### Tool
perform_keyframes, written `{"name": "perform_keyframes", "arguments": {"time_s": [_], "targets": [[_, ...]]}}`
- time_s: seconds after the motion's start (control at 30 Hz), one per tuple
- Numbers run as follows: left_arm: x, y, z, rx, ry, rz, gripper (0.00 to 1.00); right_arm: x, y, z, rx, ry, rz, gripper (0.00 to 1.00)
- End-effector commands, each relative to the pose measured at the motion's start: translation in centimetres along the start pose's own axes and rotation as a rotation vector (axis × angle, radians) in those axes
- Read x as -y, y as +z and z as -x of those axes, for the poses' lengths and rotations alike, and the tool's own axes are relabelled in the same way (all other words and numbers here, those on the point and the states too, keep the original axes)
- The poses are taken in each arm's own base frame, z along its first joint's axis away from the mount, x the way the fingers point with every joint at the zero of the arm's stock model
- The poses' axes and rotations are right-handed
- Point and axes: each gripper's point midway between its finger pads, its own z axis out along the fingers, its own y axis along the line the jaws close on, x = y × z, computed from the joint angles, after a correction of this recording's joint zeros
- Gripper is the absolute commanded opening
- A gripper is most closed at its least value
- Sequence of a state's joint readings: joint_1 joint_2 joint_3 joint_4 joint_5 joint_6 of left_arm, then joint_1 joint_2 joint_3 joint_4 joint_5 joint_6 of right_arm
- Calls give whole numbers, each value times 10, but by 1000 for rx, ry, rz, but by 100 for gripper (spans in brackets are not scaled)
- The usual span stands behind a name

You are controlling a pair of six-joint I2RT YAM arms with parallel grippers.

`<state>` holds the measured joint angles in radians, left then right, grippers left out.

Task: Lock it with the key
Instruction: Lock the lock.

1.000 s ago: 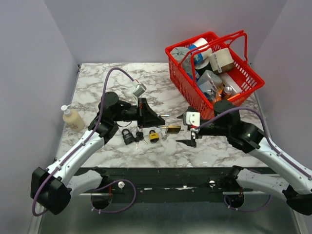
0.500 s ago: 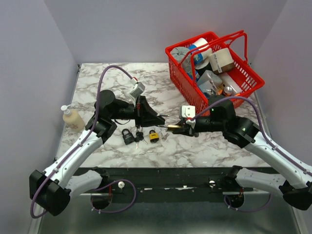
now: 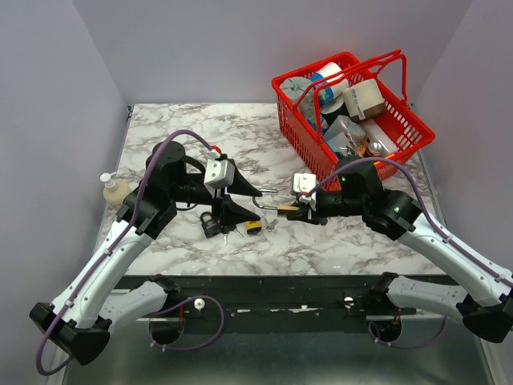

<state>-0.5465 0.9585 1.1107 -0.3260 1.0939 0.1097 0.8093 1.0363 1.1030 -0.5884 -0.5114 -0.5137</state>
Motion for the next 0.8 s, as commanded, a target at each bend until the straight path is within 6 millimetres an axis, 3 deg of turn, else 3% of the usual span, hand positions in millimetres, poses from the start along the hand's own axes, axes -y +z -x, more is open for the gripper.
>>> {"name": "perform_keyframes", "arguments": {"time_s": [0.0,0.23,0.4,0.5,0.6,0.7,0.77], "targets": [[0,-1,-10,-38,32,2,69,14,-12,30,87,-158,-51,1],[-19,3,12,24,23,78,75,8,-16,24,75,-320,-24,1],[-30,9,-6,-11,-32,84,74,15,-17,29,84,-372,-53,1],[-20,11,-12,-29,-27,23,68,18,-17,32,76,-342,-50,1],[-5,12,-4,-12,-16,-52,57,21,-16,34,72,-287,-63,1],[10,10,-5,-30,35,-112,42,22,-17,37,74,-240,-70,1],[19,7,-17,-79,96,-144,32,22,-16,41,83,-224,-65,1]]}}
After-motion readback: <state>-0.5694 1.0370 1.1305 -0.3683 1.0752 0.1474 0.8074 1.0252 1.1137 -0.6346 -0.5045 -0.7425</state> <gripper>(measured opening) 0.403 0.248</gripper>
